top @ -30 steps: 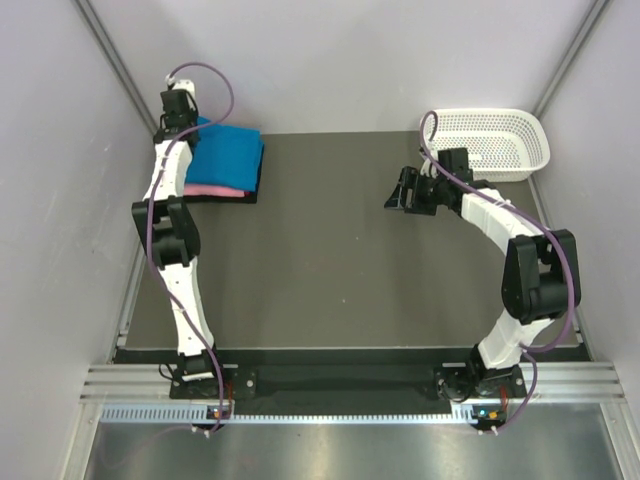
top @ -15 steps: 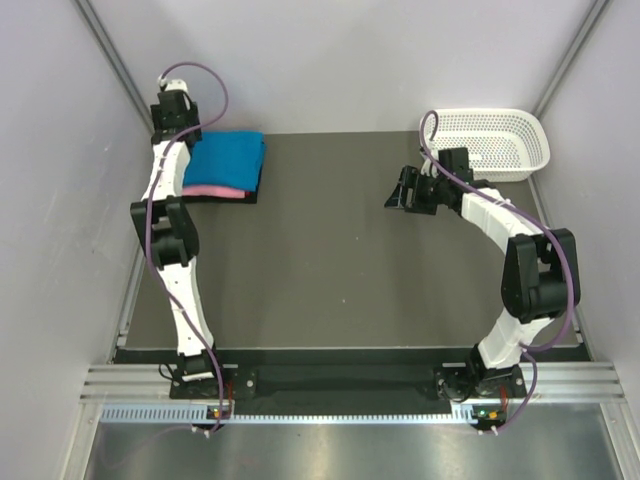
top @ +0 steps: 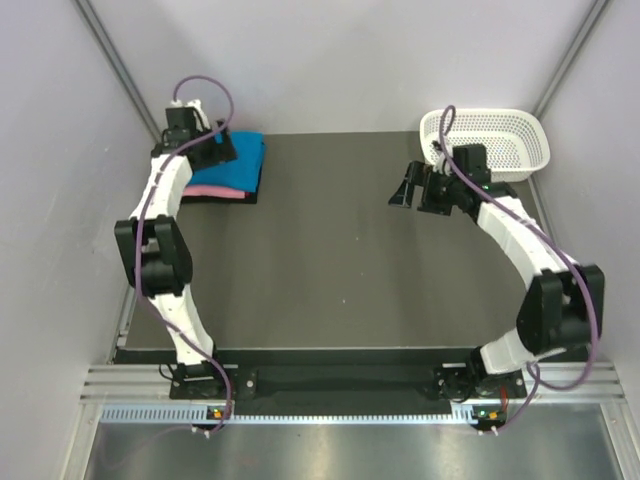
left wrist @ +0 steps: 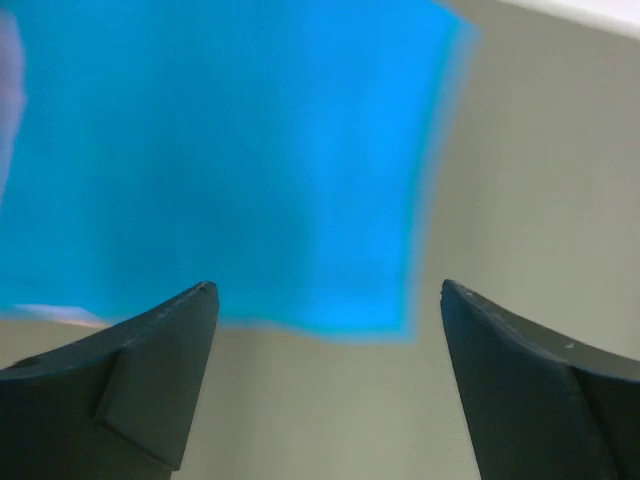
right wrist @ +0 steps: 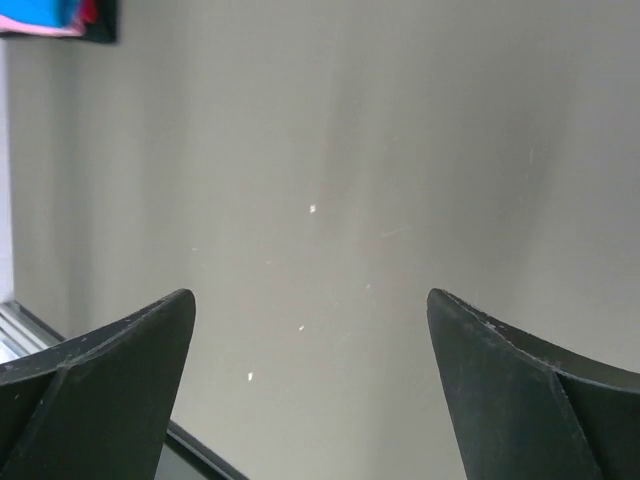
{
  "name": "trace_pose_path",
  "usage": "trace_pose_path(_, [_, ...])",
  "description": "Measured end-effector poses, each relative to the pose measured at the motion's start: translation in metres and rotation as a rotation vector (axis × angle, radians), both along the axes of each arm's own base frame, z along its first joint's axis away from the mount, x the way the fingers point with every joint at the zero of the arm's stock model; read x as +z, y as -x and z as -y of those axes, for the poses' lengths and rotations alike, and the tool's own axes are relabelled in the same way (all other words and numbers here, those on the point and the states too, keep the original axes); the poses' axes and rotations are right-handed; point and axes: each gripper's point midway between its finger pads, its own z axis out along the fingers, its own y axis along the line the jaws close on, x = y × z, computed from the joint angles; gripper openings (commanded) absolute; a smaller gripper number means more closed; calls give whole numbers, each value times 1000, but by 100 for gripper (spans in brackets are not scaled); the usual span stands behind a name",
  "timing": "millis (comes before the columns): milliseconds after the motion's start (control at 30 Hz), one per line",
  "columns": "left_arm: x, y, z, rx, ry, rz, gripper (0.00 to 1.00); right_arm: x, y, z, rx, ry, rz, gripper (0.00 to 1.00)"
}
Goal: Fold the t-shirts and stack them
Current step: Reset both grippers
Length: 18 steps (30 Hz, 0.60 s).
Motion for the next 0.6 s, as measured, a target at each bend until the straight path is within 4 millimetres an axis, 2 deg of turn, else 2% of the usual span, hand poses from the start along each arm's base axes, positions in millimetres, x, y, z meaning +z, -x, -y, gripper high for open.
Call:
trace_pose_path(67, [3, 29, 37, -75, 59, -20, 99, 23, 12, 4, -8, -1, 47, 100])
trace_pose_path(167, [21, 75, 119, -256, 109, -12, 99, 63, 32, 10, -19, -11, 142, 100])
trace_pose_path(267, [50, 142, 201, -468, 192, 44, 99, 94, 56, 16, -29, -27, 236, 99])
trace_pose_path(300, [62, 168, 221, -531, 224, 69, 99, 101, 65, 18, -32, -31, 260, 100])
trace_pose_path(367, [79, 204, 239, -603, 271, 112, 99, 106, 83, 23, -42, -37, 290, 100])
trace_pose_path(467, [100, 236, 243, -637, 329, 177, 99, 101, 107, 29, -59, -39, 297, 100])
trace_pose_path(533, [103, 249, 243, -647, 367, 200, 99, 98, 119, 32, -69, -40, 301, 100])
trace_pose_path(600, [93, 259, 243, -648, 390, 183, 99, 98, 129, 35, -79, -41, 314, 100])
